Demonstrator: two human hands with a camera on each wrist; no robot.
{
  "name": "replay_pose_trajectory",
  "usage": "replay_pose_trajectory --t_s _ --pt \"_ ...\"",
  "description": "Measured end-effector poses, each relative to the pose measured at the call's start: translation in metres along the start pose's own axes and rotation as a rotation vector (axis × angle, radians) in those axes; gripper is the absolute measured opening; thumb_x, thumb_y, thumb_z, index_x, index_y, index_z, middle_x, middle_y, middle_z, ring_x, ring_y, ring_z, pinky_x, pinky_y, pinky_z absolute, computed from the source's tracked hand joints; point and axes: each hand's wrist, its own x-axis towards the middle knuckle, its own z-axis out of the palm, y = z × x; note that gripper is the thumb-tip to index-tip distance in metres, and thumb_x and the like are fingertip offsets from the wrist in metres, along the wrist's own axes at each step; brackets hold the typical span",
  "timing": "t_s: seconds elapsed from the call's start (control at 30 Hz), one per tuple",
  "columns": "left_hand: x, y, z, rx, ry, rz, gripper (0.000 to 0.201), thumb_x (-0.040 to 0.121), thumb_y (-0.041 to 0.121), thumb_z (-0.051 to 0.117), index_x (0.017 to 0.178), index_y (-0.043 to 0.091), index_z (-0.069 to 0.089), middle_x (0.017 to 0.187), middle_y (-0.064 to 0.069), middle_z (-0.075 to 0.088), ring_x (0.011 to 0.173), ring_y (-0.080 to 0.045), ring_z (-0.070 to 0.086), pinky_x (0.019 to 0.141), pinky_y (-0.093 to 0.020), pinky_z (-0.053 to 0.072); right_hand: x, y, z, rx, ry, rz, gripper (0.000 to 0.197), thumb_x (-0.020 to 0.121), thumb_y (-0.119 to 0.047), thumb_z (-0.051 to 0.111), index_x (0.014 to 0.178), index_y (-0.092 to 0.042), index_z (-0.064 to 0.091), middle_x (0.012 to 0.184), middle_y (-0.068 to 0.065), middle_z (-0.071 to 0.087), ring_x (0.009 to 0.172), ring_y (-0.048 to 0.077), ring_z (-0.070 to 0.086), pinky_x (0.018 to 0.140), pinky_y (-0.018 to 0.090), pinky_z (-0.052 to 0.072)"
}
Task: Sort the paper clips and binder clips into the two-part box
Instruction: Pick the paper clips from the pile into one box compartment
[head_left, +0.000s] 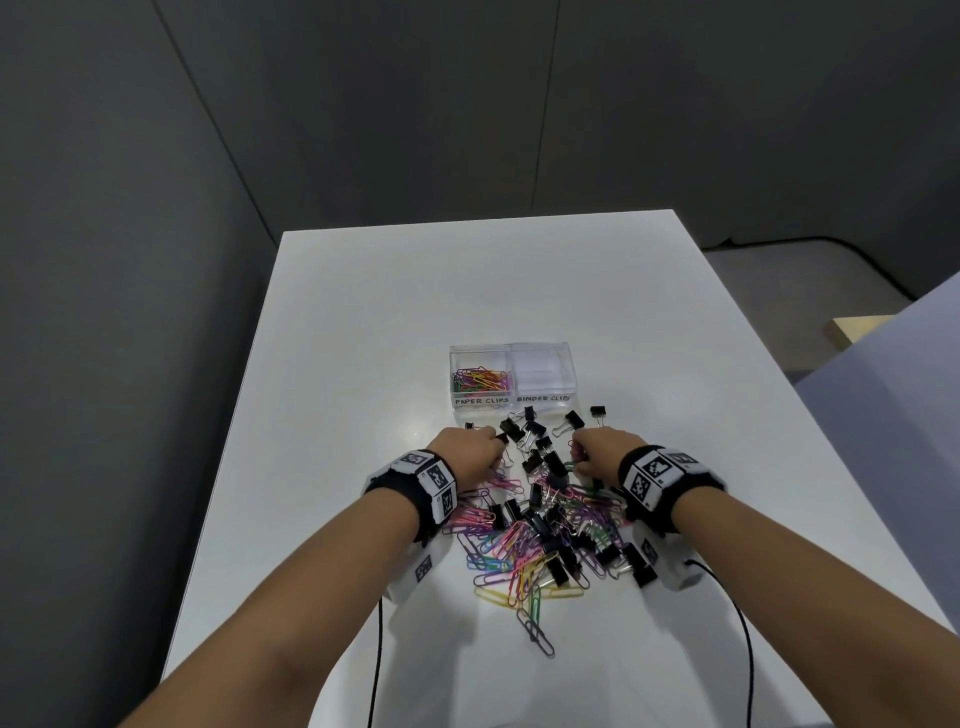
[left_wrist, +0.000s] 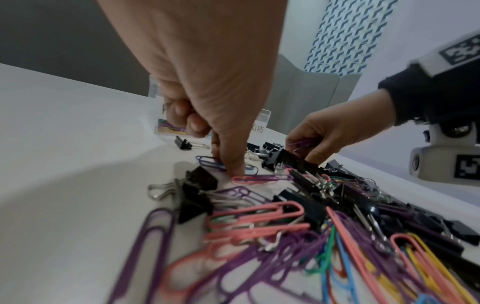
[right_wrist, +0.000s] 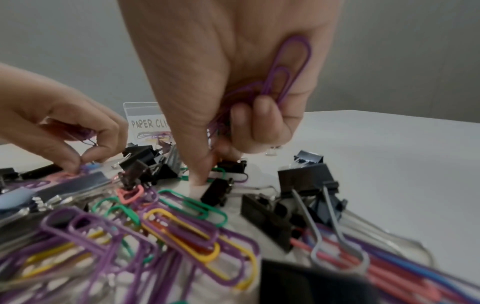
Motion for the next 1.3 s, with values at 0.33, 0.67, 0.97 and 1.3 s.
replay_pose_trajectory --t_s 0.33,0.67,0.97,1.3 --pt "-0.014 -0.035 -0.012 -0.111 0.123 0.031 0.032 0.102 0.022 0.034 0.127 0.012 0.051 0.127 -0.006 0.056 0.112 -0.024 0.057 0.087 -0.033 0.047 0.005 -0.011 -0.041 0.139 0.114 -0.096 0.018 0.097 -0.025 0.045 0.104 -0.009 0.05 0.096 0.006 0.057 0.082 0.017 0.051 0.08 0.028 0.047" --pt "-0.018 -0.078 -0.03 -0.219 0.107 -0.074 0.031 0.102 0.026 0.032 0.123 0.015 0.052 0.123 -0.008 0.054 0.105 -0.028 0.058 0.086 -0.033 0.043 0.07 -0.095 -0.094 -0.043 0.091 -0.153 0.014 0.088 -0.009 0.052 0.099 -0.006 0.06 0.103 0.008 0.064 0.094 0.025 0.061 0.084 0.033 0.05" --pt "-0.006 -0.095 -0.041 -0.316 0.221 -0.133 0.031 0.1 0.027 0.04 0.125 0.017 0.053 0.122 -0.007 0.059 0.109 -0.025 0.057 0.089 -0.034 0.044 0.081 -0.1 -0.086 0.265 0.19 -0.207 0.033 0.09 -0.01 0.053 0.123 -0.009 0.054 0.124 0.011 0.06 0.113 0.025 0.057 0.092 0.03 0.044" --pt "0.038 -0.068 -0.065 -0.145 0.211 -0.078 0.033 0.097 0.034 0.044 0.126 0.022 0.053 0.126 0.0 0.061 0.114 -0.022 0.057 0.087 -0.033 0.044 0.035 -0.034 -0.069 0.286 0.311 -0.196 0.023 0.094 -0.011 0.047 0.109 -0.008 0.063 0.113 0.01 0.067 0.101 0.025 0.062 0.091 0.036 0.051"
